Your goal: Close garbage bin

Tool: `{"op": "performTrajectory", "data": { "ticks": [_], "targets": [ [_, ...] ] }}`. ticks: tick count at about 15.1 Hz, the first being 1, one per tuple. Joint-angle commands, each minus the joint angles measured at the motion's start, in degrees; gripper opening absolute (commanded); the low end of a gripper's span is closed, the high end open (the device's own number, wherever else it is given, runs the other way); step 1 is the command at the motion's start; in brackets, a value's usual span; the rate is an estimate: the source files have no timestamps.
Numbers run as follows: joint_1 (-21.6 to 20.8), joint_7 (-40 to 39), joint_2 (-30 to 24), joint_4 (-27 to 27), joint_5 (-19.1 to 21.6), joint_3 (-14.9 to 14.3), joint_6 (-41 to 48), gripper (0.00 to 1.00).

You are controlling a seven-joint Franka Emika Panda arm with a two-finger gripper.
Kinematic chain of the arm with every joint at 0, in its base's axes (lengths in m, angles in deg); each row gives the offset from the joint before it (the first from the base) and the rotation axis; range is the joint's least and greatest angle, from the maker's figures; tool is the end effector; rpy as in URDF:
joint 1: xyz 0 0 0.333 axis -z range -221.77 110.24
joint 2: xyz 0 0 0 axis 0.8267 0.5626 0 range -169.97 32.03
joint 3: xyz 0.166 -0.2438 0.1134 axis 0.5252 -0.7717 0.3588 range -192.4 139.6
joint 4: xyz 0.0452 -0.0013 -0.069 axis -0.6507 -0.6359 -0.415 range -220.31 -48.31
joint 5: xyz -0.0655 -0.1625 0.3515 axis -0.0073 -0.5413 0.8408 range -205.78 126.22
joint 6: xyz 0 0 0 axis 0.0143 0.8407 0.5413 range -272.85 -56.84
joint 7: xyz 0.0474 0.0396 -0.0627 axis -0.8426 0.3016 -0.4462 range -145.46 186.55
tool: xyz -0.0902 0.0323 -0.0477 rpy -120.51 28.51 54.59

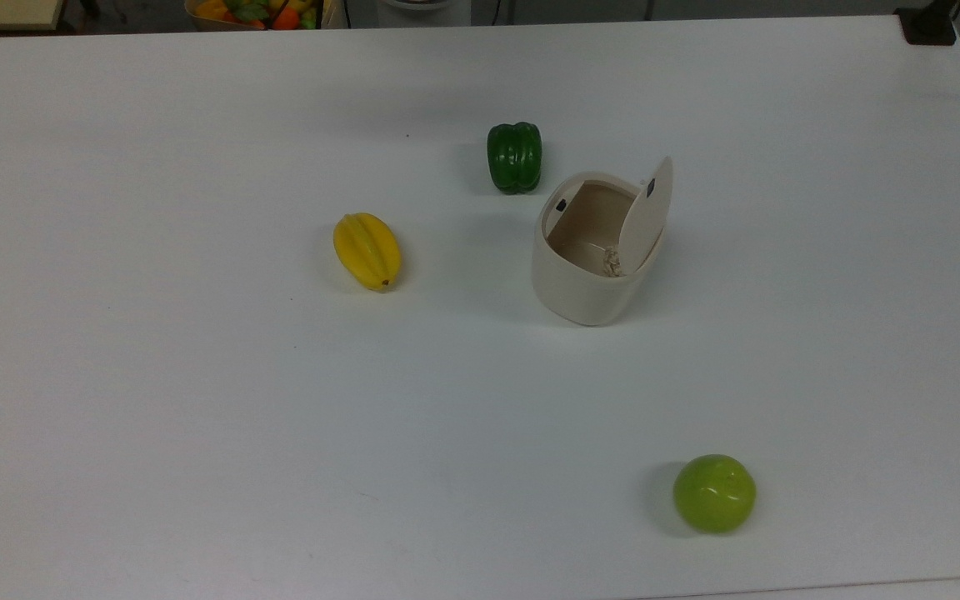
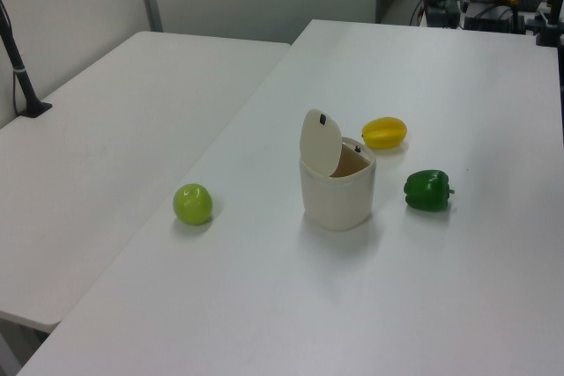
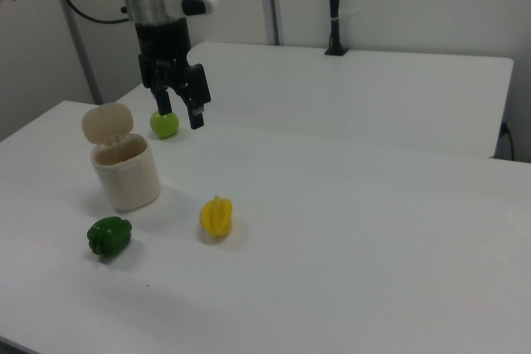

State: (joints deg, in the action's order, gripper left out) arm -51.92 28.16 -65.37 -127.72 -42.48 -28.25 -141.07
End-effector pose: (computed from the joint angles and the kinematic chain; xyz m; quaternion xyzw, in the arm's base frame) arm 0.5588 -0.0606 0.6332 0.9922 -0.1177 -0.0325 0.0251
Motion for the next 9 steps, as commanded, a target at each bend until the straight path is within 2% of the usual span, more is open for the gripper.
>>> {"op": "performTrajectory", "data": {
  "ticks": [1, 4, 9],
  "targets": [
    [0.6, 0.6, -1.8, -1.2, 0.2, 0.1, -0.4, 1.0],
    [0.5, 0.2, -2.0, -1.2, 1.5, 0.1, -0.6, 1.0],
    [2.1, 1.1, -2.1, -1.1, 7.2, 0.0, -0.7, 1.0]
  ]
}}
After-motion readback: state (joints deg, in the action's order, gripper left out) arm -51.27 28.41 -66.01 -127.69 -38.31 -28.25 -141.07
